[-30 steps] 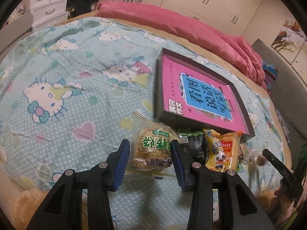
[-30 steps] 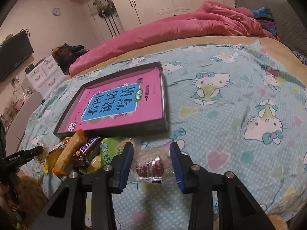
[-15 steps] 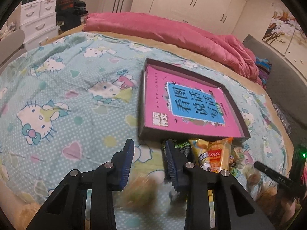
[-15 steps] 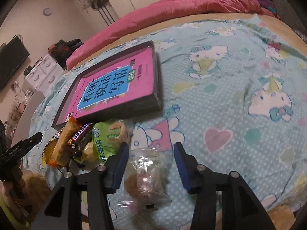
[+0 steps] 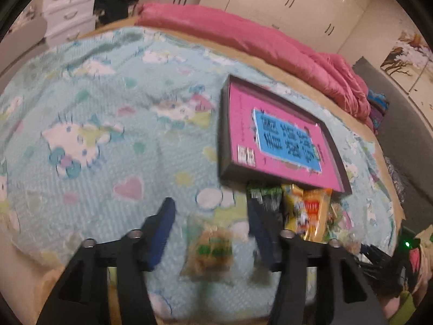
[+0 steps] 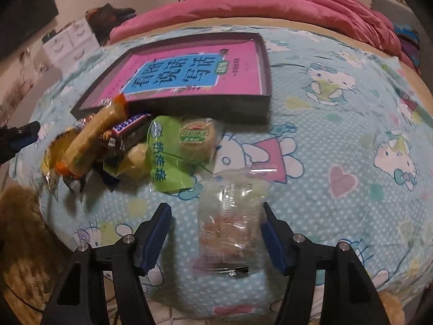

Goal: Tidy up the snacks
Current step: 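Grasp the clear pastry with the right tool while the left grasps the green bag, then release the pastry into the tray with right tool while left releases its bag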

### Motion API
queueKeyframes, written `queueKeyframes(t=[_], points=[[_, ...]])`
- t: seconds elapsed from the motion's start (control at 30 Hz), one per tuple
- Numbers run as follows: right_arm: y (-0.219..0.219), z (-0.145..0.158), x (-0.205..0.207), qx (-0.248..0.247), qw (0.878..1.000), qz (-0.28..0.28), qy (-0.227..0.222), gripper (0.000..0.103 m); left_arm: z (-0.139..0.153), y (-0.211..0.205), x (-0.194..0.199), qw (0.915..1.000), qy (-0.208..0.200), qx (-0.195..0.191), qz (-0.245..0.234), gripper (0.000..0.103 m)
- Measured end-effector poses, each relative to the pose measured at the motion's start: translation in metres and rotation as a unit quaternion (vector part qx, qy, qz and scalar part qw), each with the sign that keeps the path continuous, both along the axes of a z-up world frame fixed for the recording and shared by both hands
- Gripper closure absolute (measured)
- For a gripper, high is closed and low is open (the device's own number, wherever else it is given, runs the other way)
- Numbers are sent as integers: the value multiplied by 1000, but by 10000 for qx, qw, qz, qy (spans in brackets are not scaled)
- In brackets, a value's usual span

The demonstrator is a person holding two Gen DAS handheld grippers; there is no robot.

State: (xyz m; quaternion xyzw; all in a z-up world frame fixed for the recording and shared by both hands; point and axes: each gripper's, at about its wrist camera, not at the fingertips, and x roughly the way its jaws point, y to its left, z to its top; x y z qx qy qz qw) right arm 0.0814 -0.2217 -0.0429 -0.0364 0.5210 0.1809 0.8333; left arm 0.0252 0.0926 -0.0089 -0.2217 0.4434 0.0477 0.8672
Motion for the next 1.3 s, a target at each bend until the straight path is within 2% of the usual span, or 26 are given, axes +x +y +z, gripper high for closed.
queueKeyframes(t=[0.07, 0.13, 0.23, 0.33, 0.5, 0.6, 0.77, 0.97, 1.3], points=[[-1, -2, 1, 15, 10000, -16, 32, 39, -7, -4, -1, 9995, 262, -137, -62, 41], [-4, -3, 2, 41, 10000, -70, 43, 52, -13, -11, -1, 9990, 421, -123, -107, 40], [-15, -4, 7, 324, 9991, -246, 137, 65, -21, -20, 0, 9976, 663, 161, -148, 40], [-27, -3, 10, 661, 9966, -428, 226, 65, -30, -24, 2, 9960, 840, 240, -196, 40], [-38, 7, 11, 999, 9931, -607, 58, 65, -40, -29, 7, 9936, 1034, 317, -325, 40], [-42, 14, 12, 1167, 9907, -703, -66, 66, -48, -31, 12, 9932, 1082, 268, -343, 53], [-44, 27, 18, 1295, 9880, -765, -360, 66, -41, -25, 19, 9964, 788, 164, -272, 58], [-36, 41, 35, 1463, 9850, -685, -601, 65, -7, -20, 31, 9995, 44, 254, -166, 58], [-12, 55, 78, 1583, 9813, -494, -978, 65, 11, -35, 70, 9987, -298, 337, -224, 58]])
